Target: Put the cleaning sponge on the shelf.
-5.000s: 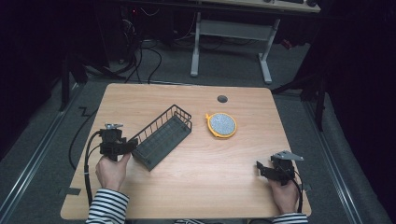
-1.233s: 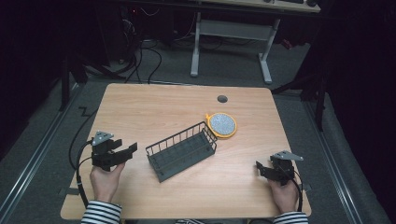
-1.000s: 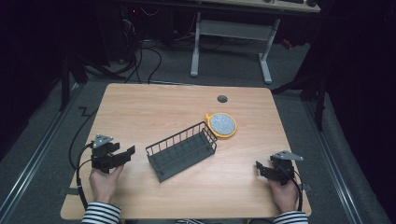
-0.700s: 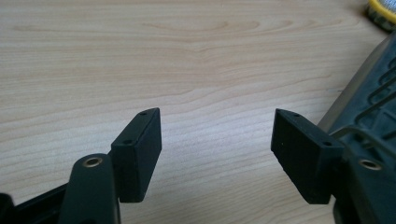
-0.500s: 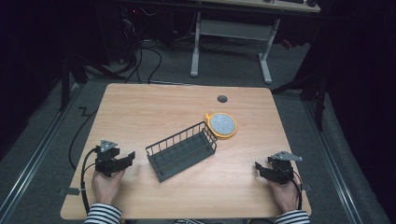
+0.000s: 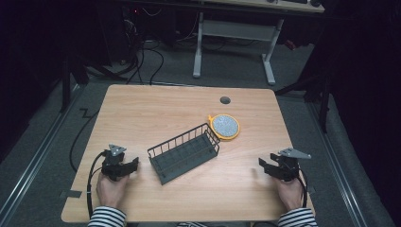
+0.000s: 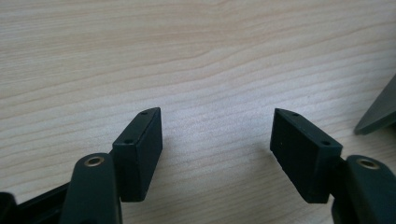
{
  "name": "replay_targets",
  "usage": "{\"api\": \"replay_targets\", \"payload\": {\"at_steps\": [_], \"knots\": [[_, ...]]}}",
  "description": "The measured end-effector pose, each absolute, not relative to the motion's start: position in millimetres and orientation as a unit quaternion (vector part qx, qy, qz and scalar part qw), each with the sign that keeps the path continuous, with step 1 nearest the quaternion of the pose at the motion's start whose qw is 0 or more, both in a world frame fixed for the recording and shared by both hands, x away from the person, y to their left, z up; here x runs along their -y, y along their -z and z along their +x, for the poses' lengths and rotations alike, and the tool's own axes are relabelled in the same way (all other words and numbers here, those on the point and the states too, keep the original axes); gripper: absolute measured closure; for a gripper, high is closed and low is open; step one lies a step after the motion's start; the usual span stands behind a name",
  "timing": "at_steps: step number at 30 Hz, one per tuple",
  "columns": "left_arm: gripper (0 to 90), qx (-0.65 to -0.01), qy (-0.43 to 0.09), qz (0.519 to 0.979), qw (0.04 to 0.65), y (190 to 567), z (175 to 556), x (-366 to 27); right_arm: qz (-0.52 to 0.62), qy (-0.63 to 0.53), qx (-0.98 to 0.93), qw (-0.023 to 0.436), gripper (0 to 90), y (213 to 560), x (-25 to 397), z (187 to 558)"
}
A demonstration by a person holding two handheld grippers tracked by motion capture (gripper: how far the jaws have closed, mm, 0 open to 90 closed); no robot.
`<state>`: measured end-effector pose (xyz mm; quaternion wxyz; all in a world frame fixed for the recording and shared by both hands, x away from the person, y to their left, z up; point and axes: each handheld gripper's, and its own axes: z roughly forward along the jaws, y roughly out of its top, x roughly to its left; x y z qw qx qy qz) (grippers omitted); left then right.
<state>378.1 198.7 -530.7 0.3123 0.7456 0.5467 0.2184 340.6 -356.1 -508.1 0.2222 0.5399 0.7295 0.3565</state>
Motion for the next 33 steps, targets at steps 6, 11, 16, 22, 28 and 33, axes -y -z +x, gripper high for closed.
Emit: {"api": "replay_targets", "payload": {"at_steps": [6,11,16,22,28,33], "knots": [[33.7,-0.541,-0.236,0.735,0.333,537,373,-199,0.532,-0.360,-0.736,0.215,39.8,496,350,350],[33.3,-0.545,-0.238,0.733,0.331,537,373,-198,0.525,-0.369,-0.739,0.204,38.6,487,343,361],[33.0,-0.544,-0.238,0.733,0.331,537,373,-198,0.514,-0.371,-0.747,0.202,36.9,474,330,383],[32.8,-0.545,-0.238,0.733,0.331,537,373,-198,0.520,-0.368,-0.746,0.193,38.8,459,321,410],[32.7,-0.545,-0.238,0.733,0.331,537,373,-198,0.528,-0.374,-0.738,0.189,39.4,445,315,433],[32.5,-0.544,-0.238,0.733,0.331,537,373,-198,0.530,-0.368,-0.741,0.187,39.5,436,305,456]]}}
